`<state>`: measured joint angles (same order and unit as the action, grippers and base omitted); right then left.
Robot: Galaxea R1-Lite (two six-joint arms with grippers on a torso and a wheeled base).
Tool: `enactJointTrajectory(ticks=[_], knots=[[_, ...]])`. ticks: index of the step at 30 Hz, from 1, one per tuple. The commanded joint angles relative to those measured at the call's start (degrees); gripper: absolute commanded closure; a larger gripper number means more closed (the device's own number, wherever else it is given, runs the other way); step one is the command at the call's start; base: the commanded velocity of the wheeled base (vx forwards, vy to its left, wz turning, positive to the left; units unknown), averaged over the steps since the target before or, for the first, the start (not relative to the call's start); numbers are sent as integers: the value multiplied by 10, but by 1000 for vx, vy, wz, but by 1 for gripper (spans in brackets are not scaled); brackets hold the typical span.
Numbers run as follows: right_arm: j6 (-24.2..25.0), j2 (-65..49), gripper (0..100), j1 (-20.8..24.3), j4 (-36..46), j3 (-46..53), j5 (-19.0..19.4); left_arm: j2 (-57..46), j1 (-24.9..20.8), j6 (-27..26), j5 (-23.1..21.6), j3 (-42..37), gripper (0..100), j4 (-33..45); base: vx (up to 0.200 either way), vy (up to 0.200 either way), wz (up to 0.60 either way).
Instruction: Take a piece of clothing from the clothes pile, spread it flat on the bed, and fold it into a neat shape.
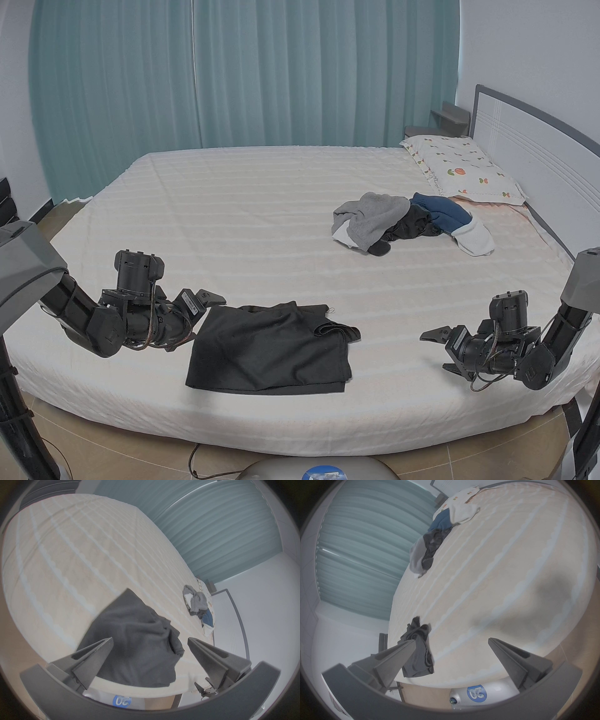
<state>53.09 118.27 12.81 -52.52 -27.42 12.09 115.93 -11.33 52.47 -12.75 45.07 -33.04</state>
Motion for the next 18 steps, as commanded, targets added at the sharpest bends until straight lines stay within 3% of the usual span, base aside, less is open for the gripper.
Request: enactJointTrajectory(ticks=[1,3,13,18], knots=[[-15,19,0,22,15,-35,-1,31,10,1,-1,-3,0,-12,0,200,0],[-19,31,0,32,17,-55,0,32,8,0,-1,-3,0,-13,0,200,0],[-24,86,0,59,18,-123,-1,48,6,-1,-1,5,0,-16,0,0,0],[-47,94,0,71,56,-175,-37,83,-3,-3,10,41,0,-15,0,0,0]])
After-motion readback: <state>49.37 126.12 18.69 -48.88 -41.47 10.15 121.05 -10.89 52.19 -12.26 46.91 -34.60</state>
